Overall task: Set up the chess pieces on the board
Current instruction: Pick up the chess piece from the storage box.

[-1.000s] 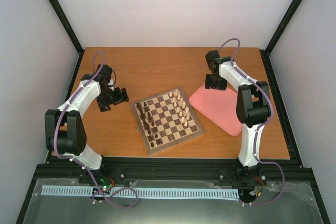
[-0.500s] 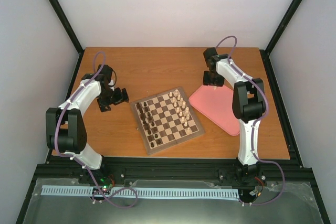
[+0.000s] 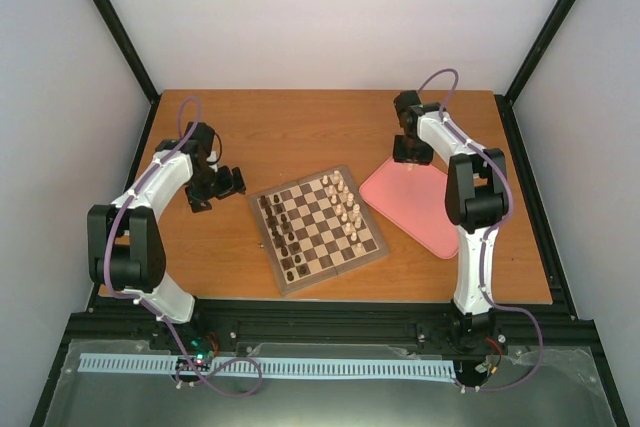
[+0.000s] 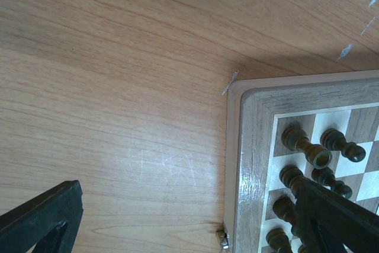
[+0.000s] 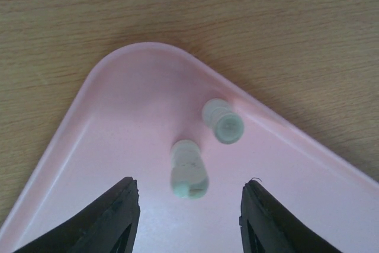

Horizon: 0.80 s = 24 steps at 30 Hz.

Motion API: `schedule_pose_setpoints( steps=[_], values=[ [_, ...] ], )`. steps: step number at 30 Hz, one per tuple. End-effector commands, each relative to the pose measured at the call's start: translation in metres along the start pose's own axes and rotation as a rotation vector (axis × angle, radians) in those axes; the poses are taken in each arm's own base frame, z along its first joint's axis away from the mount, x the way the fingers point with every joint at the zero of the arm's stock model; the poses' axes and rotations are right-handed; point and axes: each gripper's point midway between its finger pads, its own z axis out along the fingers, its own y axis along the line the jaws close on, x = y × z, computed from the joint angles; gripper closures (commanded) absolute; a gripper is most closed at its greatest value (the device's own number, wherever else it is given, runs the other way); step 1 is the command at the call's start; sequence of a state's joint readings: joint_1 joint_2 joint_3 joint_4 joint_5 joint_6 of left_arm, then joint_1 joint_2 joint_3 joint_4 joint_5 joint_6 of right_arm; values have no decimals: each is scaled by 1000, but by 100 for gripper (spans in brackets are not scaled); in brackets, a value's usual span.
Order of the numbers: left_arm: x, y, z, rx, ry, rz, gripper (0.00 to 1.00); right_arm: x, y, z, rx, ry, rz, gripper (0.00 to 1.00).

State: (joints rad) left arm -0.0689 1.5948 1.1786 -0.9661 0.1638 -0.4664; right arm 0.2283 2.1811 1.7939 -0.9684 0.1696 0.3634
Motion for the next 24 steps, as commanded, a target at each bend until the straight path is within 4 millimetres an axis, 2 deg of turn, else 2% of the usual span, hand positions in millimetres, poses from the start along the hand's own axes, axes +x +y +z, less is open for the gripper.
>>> schedule_pose_setpoints(
  steps=[1, 12, 17, 24],
  values=[
    [-9, -7, -8, 7, -28, 29, 0, -3, -7, 11, 19, 7, 15, 54],
    [-9, -6, -10, 3, -32, 27, 0, -3, -1, 16, -9, 20, 14, 61],
    [-8, -6, -10, 4, -32, 27, 0, -2, -1, 18, -13, 24, 15, 76],
    [-8, -6, -11, 5, -36, 27, 0, 1, -2, 16, -10, 29, 18, 89]
  ],
)
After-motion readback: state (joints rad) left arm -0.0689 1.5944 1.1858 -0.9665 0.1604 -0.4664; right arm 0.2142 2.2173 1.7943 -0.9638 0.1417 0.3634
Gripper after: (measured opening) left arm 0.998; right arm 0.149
